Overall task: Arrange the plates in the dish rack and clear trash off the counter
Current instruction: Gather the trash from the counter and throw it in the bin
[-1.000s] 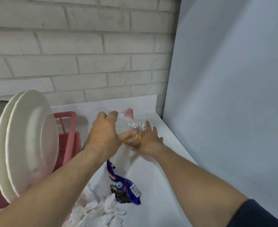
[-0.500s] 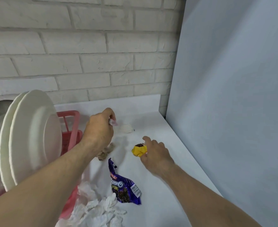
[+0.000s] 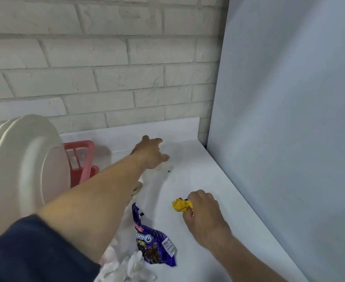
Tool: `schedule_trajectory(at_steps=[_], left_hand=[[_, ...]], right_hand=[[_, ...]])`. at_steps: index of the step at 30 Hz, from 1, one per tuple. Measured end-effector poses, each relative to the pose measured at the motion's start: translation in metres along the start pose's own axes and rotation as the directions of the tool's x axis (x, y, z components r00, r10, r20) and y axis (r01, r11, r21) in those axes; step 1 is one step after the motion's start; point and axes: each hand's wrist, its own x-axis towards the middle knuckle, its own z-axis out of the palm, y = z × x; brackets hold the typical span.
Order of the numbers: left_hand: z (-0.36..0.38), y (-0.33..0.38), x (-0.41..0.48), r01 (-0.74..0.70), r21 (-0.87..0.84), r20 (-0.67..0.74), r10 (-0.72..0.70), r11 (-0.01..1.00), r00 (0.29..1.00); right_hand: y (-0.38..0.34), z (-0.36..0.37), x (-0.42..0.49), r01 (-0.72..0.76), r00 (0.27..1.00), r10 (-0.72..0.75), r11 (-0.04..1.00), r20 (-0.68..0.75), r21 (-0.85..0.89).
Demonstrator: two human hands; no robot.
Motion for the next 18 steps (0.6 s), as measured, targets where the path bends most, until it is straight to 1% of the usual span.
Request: schedule_trajectory(at_steps=[3,4,6,9,12,14,16,18], left_hand=[[0.03,-0.001,0.019,0.024,0.117,0.128,-0.039,0.993,0.991],[0.039,-0.002,0.022,0.038,0.151,0.148,-0.06,0.988,0.987],[0.054,-0.003,0.023,0.066,0.148,0.129,-0.086,0.987,0.988],[0.064,-0.002,0.019,0.034,0.104,0.052,-0.039,0.994,0.998],[0.062,0.0,0.012,0.019,0.002,-0.02,-0.019,1.0,1.0],[0.051,0.005,0.004,-0.013,-0.057,-0.144,0.004,0.998,0.99],[0.033,0.013,-0.009,-0.081,-0.121,-0.271,0.046,0.989,0.962],[0.012,0.02,-0.026,-0.146,-0.212,-0.332,0.069,0.966,0.941]], right_hand=[[0.003,0.003,0.001,0.054,0.999,-0.054,0.998,0.002,0.014],[0.004,0.003,0.002,0.073,0.997,-0.073,0.997,0.01,0.001],[0.005,0.004,0.004,0.082,0.996,-0.082,0.996,0.029,-0.025],[0.002,0.006,0.004,0.068,0.997,-0.065,0.993,0.04,-0.091],[-0.004,0.004,0.0,0.07,0.996,-0.061,0.986,0.064,-0.154],[-0.005,0.001,0.0,0.05,0.994,-0.03,0.981,0.108,-0.186],[-0.006,0.001,0.0,0.048,0.996,-0.032,0.979,0.083,-0.199],[-0.006,0.001,0.0,0.037,0.999,-0.03,0.98,0.039,-0.198]])
